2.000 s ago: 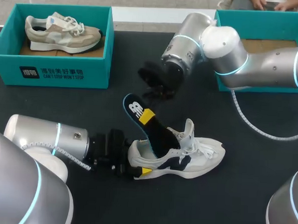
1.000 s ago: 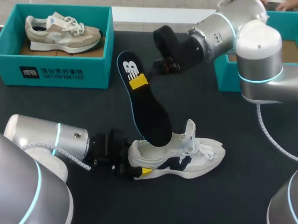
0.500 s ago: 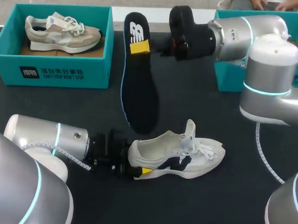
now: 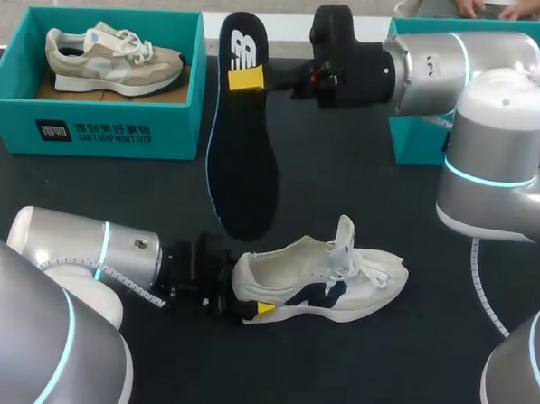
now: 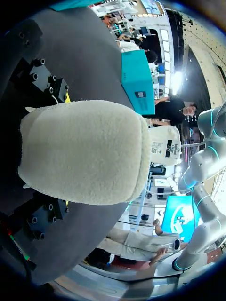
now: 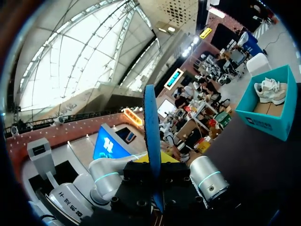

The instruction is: Take the shoe out of the shoebox, open the shoe tongue, remove and reinsert the insole, then place the shoe into the shoebox

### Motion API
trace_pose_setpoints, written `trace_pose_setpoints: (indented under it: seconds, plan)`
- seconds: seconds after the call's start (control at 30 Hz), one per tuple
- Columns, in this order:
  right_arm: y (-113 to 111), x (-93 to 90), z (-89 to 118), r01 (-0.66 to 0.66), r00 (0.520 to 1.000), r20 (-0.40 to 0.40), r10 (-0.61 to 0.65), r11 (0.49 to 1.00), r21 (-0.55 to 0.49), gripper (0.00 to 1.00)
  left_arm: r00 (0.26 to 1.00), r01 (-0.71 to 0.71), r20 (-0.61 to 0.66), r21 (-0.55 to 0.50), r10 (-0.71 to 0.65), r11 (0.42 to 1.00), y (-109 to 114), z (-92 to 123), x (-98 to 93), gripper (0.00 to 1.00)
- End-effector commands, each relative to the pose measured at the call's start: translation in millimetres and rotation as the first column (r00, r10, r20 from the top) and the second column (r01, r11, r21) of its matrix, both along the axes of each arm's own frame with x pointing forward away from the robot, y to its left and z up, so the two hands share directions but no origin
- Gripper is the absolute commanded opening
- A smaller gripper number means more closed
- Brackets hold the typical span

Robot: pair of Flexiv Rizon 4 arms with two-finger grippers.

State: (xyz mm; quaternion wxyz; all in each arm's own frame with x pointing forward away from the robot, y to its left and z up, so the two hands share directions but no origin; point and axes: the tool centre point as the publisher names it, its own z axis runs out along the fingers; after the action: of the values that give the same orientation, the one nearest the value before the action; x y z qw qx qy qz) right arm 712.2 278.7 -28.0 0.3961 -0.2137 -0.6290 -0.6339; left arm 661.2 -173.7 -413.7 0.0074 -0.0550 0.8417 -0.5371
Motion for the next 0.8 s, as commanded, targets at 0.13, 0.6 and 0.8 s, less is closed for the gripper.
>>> trace_pose_setpoints:
  seconds: [0.13,0.6,0.8]
  plan:
    - [-3.2,-3.9,21.1,0.100,0.983,-0.148,-0.111,0.992,-0.080,0.00,1.000,-0.002,0.000,0.002,0.002,1.000,0.1,-3.2,-3.9,0.00]
    - [-2.4,-7.6,71.1,0.175,0.955,-0.244,-0.169,0.985,0.000,0.00,1.000,-0.002,0.000,0.002,0.002,1.000,0.1,-3.2,-3.9,0.00]
    - [-2.4,-7.6,71.1,0.175,0.955,-0.244,-0.169,0.985,0.000,0.00,1.000,-0.002,0.000,0.002,0.002,1.000,0.1,-3.2,-3.9,0.00]
